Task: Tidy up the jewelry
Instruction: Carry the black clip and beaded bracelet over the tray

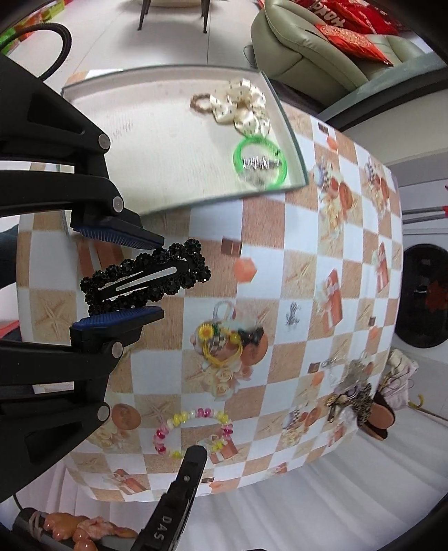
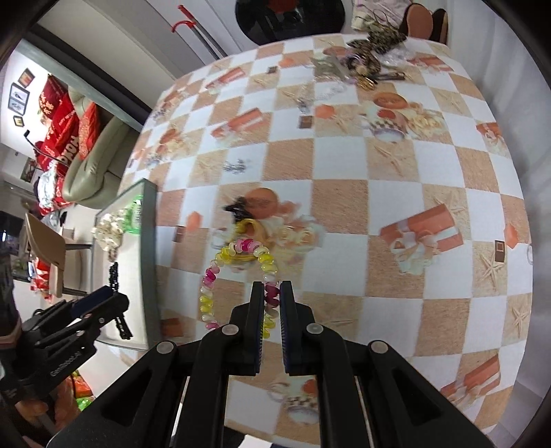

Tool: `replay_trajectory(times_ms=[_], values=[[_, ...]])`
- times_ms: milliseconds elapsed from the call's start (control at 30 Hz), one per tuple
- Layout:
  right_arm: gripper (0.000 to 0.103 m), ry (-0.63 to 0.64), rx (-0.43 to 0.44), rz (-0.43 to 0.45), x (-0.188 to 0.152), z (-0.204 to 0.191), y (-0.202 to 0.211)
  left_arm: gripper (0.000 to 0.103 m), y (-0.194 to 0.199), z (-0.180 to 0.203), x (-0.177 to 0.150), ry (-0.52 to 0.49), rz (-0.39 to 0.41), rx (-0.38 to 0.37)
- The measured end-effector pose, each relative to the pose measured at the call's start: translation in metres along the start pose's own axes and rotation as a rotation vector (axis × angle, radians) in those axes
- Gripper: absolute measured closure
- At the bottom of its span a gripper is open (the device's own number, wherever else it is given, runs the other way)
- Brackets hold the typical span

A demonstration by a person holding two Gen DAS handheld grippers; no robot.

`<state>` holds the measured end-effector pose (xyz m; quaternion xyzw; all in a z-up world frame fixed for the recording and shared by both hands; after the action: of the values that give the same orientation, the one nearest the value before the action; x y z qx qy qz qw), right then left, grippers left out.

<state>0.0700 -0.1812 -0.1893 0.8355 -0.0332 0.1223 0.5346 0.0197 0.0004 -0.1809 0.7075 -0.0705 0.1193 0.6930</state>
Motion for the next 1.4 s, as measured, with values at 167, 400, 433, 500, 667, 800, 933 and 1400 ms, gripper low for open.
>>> replay_trajectory(times_ms=[167,400,433,500,667,800,933,1400], values=[[0.094,0.025,0.006,0.016,0.001,-0.046,-0.002,0.064,0.004,-0.039,-0.001,0.013,0.012,-0.001],[0.094,0.079,0.042,-0.001,0.001,-0.12,-0.026,0.064,-0.004,-0.112,-0.009,0.068,0.004,0.015],[0.094,0.09,0.049,-0.007,0.001,-0.133,-0.032,0.064,-0.006,-0.119,-0.011,0.076,0.002,0.018],[0.094,0.113,0.056,-0.019,0.002,-0.152,-0.044,0.064,-0.011,-0.138,-0.013,0.095,-0.001,0.025],[0.094,0.16,0.064,-0.068,0.003,-0.196,-0.088,0.064,-0.03,-0.168,-0.017,0.12,-0.012,0.042],[0.094,0.173,0.062,-0.107,0.006,-0.214,-0.127,0.064,-0.055,-0.186,-0.017,0.13,-0.026,0.055],[0.094,0.174,0.057,-0.154,0.005,-0.222,-0.165,0.064,-0.075,-0.196,-0.018,0.128,-0.033,0.072],[0.094,0.145,0.017,-0.189,0.009,-0.222,-0.223,0.064,-0.102,-0.207,-0.019,0.114,-0.039,0.1]])
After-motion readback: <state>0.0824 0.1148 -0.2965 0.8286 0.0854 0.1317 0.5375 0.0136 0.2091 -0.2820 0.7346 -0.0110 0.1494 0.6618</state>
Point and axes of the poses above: each gripper's, at about its wrist camera, not at the fingertips, and y roughly against the way its jaws point, z to its right, x to its top, the point moved 9 cm from there along -y, roughly the way its jaws point, and after that the axes turned 6 degrees about x, right-handed, at the moved point
